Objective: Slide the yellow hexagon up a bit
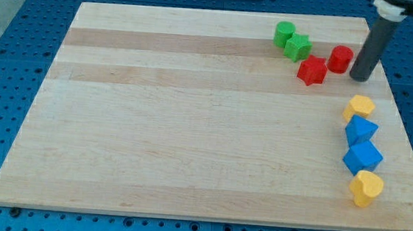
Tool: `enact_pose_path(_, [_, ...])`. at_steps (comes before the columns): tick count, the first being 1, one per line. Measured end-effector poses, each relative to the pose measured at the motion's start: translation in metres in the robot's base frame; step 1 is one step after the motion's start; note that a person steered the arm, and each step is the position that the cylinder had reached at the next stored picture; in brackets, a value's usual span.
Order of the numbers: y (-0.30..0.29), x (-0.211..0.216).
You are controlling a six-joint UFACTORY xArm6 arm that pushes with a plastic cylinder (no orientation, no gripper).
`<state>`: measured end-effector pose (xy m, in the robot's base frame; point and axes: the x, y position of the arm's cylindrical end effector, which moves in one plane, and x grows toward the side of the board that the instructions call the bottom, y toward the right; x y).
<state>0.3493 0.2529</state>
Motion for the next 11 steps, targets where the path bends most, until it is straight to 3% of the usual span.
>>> enact_pose_path(1, [0.0, -0.022])
enact_pose_path(3, [-0.08, -0.023])
enact_pose_path(5, [-0.034, -0.023])
enact_pose_path(8, [0.034, 0.034])
enact_pose_path(11, [0.022, 0.118])
